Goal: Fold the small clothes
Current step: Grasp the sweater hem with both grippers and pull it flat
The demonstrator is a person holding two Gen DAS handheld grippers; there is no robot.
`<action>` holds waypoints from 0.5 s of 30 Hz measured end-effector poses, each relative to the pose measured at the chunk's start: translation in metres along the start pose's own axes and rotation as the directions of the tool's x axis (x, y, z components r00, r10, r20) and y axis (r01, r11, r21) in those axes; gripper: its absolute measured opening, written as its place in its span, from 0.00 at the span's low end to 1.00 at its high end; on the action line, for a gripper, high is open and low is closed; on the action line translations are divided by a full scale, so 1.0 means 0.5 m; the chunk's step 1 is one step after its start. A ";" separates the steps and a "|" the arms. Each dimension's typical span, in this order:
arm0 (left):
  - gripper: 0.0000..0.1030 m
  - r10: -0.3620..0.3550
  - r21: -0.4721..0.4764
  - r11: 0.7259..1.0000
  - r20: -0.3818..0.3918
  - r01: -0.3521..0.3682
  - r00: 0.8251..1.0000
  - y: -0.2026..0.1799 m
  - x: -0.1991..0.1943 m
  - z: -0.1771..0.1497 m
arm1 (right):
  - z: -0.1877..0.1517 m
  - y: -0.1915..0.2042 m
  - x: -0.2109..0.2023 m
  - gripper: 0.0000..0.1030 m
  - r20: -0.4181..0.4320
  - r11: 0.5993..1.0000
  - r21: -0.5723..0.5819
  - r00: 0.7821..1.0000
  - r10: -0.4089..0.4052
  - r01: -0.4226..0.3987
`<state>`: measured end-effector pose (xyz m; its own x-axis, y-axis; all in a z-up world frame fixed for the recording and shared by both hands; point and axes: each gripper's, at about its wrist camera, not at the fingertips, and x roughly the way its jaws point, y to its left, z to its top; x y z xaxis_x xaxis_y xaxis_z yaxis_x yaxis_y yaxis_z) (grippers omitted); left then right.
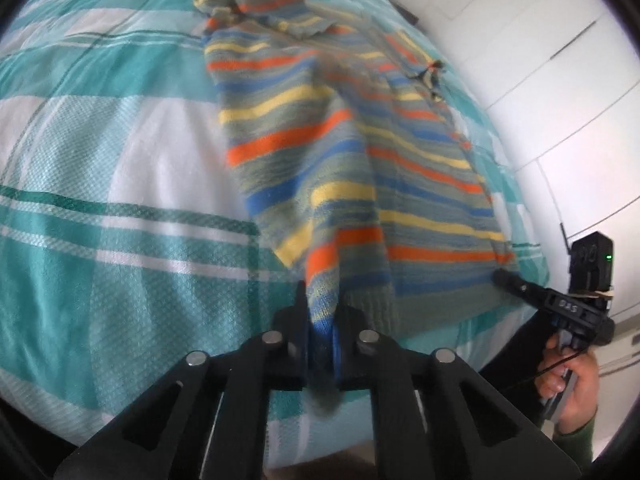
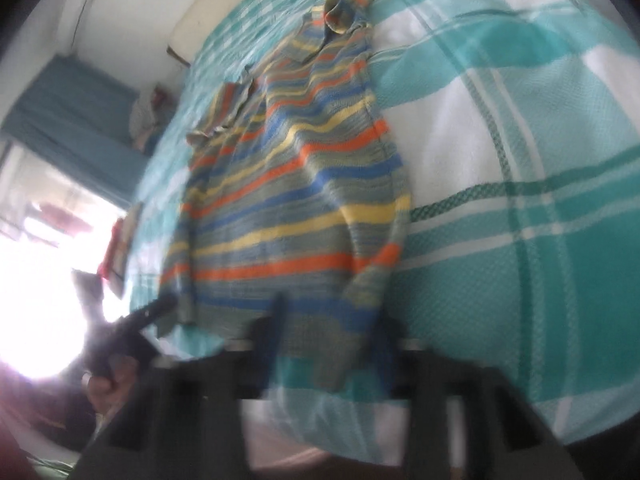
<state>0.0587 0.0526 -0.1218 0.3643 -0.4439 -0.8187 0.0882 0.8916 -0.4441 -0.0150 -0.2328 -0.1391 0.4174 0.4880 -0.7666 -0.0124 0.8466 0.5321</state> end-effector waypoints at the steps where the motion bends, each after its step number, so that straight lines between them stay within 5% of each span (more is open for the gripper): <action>1: 0.03 -0.008 -0.021 1.000 0.004 0.009 1.000 0.008 -0.008 0.001 | -0.003 -0.005 -0.016 0.04 0.008 1.000 0.010 1.000 -0.001 0.001; 7: 0.03 0.120 0.010 0.993 0.080 -0.121 0.990 0.071 -0.156 -0.016 | -0.012 -0.010 -0.126 0.04 0.053 0.997 0.004 0.996 -0.072 0.072; 12: 0.03 0.266 0.121 0.957 0.001 -0.265 0.964 0.052 -0.085 -0.053 | -0.043 -0.030 -0.022 0.03 -0.050 0.988 0.021 0.987 -0.150 0.151; 15: 0.03 0.285 0.137 0.948 0.024 -0.286 0.958 0.040 -0.108 -0.065 | -0.048 -0.030 -0.040 0.03 -0.021 0.988 0.056 0.989 -0.145 0.146</action>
<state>0.0107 0.0916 -0.0984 0.3968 -0.1688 -0.9022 0.1062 0.9848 -0.1375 -0.0451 -0.2499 -0.1405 0.3953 0.3641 -0.8433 0.0997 0.8956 0.4335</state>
